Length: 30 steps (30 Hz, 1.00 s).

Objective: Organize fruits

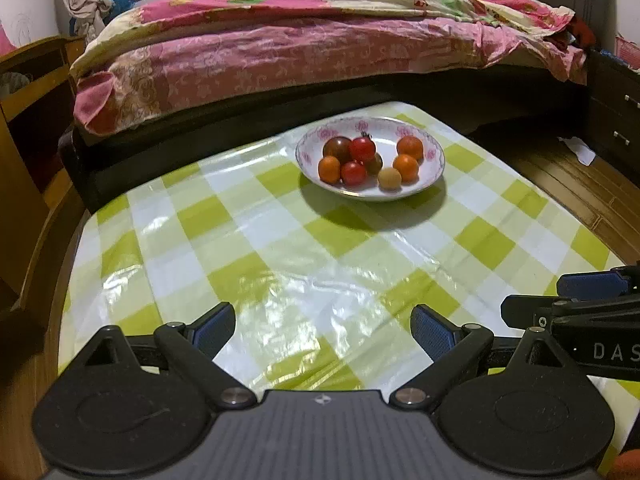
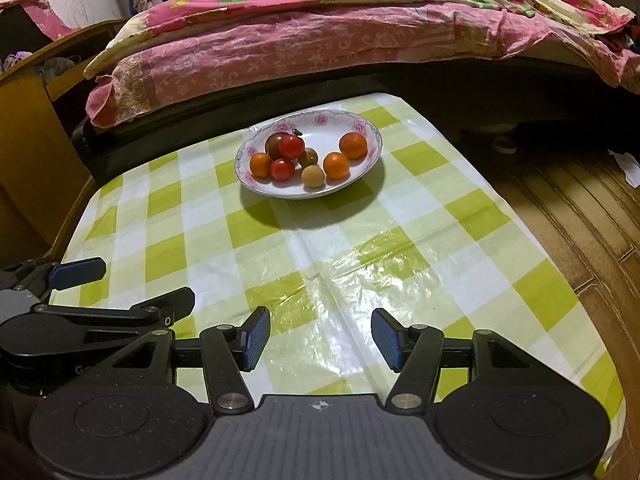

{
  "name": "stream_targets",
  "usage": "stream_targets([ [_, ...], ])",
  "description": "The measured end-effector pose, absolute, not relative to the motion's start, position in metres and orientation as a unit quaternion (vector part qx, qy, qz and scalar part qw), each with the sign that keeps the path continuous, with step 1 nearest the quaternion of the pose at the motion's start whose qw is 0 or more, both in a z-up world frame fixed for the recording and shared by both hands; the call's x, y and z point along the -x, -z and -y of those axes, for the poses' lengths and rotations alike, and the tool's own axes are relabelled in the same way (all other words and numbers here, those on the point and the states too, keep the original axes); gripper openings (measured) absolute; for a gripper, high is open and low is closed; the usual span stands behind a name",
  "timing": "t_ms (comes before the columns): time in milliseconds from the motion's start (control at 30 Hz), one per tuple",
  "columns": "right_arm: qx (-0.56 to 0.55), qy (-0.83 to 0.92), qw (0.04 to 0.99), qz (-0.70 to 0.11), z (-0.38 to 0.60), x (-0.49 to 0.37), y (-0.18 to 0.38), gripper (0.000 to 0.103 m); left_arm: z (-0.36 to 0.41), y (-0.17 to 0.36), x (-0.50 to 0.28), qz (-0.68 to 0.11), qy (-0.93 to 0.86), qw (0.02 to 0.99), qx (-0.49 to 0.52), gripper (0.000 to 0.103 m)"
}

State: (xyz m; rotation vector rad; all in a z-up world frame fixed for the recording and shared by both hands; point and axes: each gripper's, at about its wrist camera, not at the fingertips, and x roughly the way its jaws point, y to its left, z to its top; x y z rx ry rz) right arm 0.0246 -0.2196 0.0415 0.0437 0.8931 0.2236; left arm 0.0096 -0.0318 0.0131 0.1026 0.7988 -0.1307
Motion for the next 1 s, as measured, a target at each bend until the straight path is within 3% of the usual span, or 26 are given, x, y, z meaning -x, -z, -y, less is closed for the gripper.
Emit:
stream_targets([
  [1000, -0.021, -0.107, 0.887, -0.449, 0.218, 0.006, -0.034, 0.054, 0.035, -0.005, 0.013, -0.396, 0.056, 0.914, -0.064, 0.101],
])
